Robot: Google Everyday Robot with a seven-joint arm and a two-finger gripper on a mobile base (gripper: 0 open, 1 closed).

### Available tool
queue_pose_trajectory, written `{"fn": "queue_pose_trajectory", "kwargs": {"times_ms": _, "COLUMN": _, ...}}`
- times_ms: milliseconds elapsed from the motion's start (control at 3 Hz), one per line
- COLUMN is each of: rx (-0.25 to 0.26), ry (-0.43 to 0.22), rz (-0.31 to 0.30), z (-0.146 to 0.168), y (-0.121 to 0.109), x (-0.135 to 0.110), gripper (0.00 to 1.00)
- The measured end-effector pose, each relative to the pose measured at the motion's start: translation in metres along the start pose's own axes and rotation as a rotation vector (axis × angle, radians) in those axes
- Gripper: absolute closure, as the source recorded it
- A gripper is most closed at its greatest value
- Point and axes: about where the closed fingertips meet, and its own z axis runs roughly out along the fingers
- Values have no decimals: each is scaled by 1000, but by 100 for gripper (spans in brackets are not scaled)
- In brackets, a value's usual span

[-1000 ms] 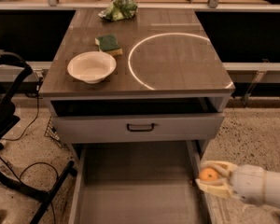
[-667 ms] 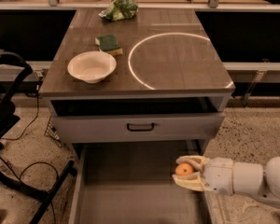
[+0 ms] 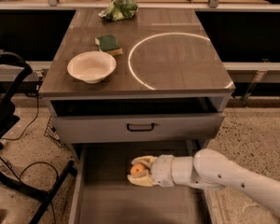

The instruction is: Place orange into middle drawer

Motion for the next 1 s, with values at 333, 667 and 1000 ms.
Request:
{"fn": "queue_pose_trajectory", "kwargs": {"times_ms": 333, "rx": -50, "ry": -6, "rz": -23, "z": 77, "y": -1, "x": 11, "gripper": 100}}
{"fn": "queue_pose_trajectory", "kwargs": {"times_ms": 667, "rx": -59, "ry": -30, "rz": -32, "z": 121, "y": -3, "x": 23, "gripper": 100}}
{"fn": "queue_pose_trajectory", "kwargs": {"times_ms": 1000, "rx": -47, "ry": -9, "rz": -43, "z": 146, "y": -8, "x": 47, "gripper": 100}}
